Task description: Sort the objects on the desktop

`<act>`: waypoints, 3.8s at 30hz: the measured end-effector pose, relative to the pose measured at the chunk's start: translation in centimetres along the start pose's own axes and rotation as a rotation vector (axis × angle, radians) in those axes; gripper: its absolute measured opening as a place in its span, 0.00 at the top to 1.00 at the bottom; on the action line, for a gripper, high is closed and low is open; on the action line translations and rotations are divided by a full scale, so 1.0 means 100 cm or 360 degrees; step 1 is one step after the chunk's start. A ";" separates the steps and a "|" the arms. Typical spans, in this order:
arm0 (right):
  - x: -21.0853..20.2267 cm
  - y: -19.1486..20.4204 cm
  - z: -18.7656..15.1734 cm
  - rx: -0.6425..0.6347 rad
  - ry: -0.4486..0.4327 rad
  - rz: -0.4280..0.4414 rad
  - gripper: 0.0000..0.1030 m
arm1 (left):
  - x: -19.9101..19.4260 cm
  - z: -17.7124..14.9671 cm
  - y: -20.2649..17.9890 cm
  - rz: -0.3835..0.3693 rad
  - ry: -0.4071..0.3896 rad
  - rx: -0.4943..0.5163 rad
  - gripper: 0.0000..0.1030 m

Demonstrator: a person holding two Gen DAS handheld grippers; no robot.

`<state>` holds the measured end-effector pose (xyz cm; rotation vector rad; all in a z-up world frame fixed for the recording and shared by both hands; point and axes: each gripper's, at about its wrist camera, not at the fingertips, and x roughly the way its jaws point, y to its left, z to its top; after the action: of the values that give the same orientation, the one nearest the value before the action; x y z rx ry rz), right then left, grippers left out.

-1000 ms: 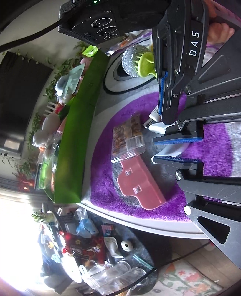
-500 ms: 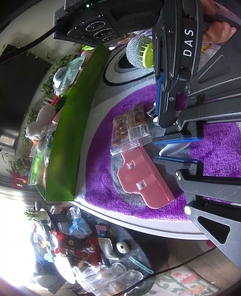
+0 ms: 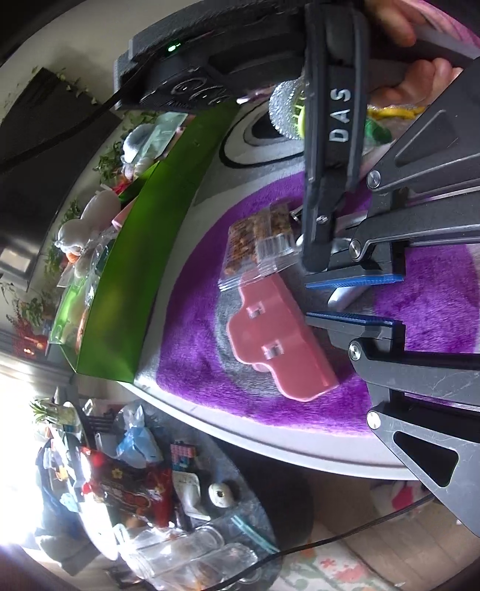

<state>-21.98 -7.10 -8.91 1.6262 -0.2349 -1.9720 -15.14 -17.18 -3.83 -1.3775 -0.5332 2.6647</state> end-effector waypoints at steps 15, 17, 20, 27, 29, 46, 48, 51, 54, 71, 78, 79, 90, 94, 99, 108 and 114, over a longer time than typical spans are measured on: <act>-0.040 0.027 -0.055 -0.0407 -0.0230 -0.0117 0.82 | -0.026 -0.023 -0.016 -0.0143 0.0029 0.0055 0.90; -0.047 0.027 -0.070 -0.0452 -0.0244 -0.0154 0.82 | -0.030 -0.030 -0.023 -0.0168 0.0039 0.0088 0.90; -0.054 0.027 -0.088 -0.0481 -0.0236 -0.0184 0.81 | -0.035 -0.042 -0.035 -0.0182 0.0081 0.0152 0.90; -0.052 0.023 -0.118 -0.0452 -0.0190 -0.0193 0.82 | -0.044 -0.071 -0.046 -0.0077 0.0124 0.0211 0.90; -0.051 0.022 -0.127 -0.0445 -0.0186 -0.0189 0.82 | -0.045 -0.076 -0.047 -0.0061 0.0122 0.0211 0.90; -0.039 0.013 -0.151 -0.0410 -0.0359 -0.0164 0.80 | -0.040 -0.109 -0.043 0.0002 0.0011 0.0188 0.90; -0.039 0.011 -0.152 -0.0394 -0.0357 -0.0161 0.80 | -0.041 -0.110 -0.045 0.0004 -0.0010 0.0222 0.90; -0.040 0.011 -0.155 -0.0407 -0.0372 -0.0171 0.81 | -0.040 -0.111 -0.046 0.0009 -0.0021 0.0252 0.90; -0.040 0.012 -0.155 -0.0421 -0.0369 -0.0171 0.88 | -0.042 -0.111 -0.051 0.0027 -0.0045 0.0284 0.90; -0.091 0.031 -0.128 -0.0524 -0.0565 -0.0198 0.88 | -0.072 -0.068 -0.073 0.0026 -0.0258 0.0378 0.90; -0.099 0.037 -0.110 -0.0541 -0.0601 -0.0180 0.88 | -0.078 -0.049 -0.075 0.0051 -0.0316 0.0414 0.90; -0.101 0.038 -0.107 -0.0545 -0.0610 -0.0184 0.88 | -0.078 -0.045 -0.075 0.0051 -0.0321 0.0418 0.90; -0.111 0.044 -0.070 -0.0556 -0.0628 -0.0203 0.88 | -0.074 -0.011 -0.076 0.0044 -0.0373 0.0450 0.90; -0.113 0.044 -0.053 -0.0549 -0.0634 -0.0216 0.88 | -0.069 0.003 -0.075 0.0029 -0.0379 0.0451 0.90; -0.115 0.045 -0.034 -0.0556 -0.0648 -0.0247 0.89 | -0.064 0.020 -0.074 0.0005 -0.0390 0.0455 0.90; -0.113 0.043 -0.006 -0.0557 -0.0652 -0.0254 0.89 | -0.051 0.046 -0.068 -0.0005 -0.0391 0.0441 0.90; -0.108 0.040 0.008 -0.0565 -0.0646 -0.0252 0.89 | -0.041 0.058 -0.063 -0.0001 -0.0393 0.0427 0.90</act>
<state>-20.46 -4.88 2.30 1.0424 0.0938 -2.2974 -17.85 -13.80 4.63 -0.9853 -0.1832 2.7959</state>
